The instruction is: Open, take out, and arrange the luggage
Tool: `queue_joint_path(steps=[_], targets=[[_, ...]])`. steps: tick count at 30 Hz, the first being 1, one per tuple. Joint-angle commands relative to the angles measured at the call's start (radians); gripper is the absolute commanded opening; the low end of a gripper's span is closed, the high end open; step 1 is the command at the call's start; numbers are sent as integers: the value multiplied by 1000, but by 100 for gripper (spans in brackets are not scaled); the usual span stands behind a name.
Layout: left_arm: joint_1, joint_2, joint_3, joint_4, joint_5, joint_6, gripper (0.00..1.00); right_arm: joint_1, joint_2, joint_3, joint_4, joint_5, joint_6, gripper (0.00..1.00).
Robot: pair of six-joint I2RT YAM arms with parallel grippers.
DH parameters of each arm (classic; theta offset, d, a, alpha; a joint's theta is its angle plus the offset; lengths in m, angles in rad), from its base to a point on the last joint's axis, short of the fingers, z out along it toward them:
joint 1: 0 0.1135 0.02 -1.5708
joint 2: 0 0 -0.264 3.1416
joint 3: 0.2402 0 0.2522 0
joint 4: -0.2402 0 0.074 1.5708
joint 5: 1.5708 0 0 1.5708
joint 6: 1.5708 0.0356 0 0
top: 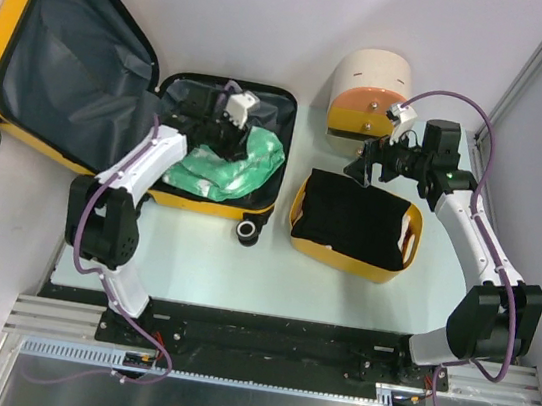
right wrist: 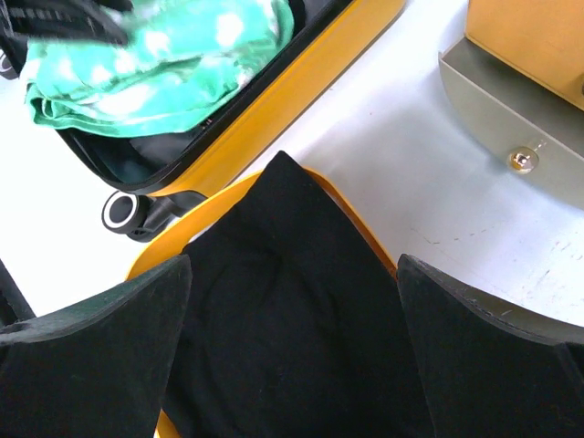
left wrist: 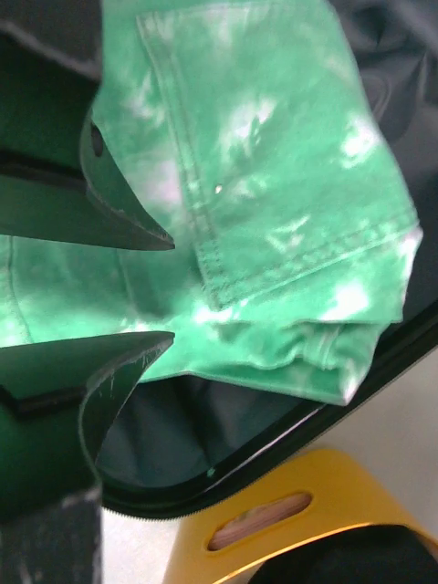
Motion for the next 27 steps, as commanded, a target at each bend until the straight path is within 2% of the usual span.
queue_joint_path(steps=[1,4,5,8,12,20,27], targets=[[-60,-23,-56,-12,-91,77,50,-4,-11,17,27,-22,4,100],[-88,-32,-88,-66,-112,178,74,-6,-16,17,15,-21,-5,100],[-95,-35,-93,-88,-118,229,94,-6,-19,19,9,-22,-8,100],[-134,-61,-116,-129,-175,283,100,-6,-17,14,3,-25,-7,100],[-199,-57,-145,-126,-258,292,100,-4,-8,10,26,-35,5,100],[-244,59,-110,-102,-487,283,100,1,-10,10,26,-25,1,100],[-266,96,-133,-71,-578,314,99,-2,-16,10,18,-18,-7,100]])
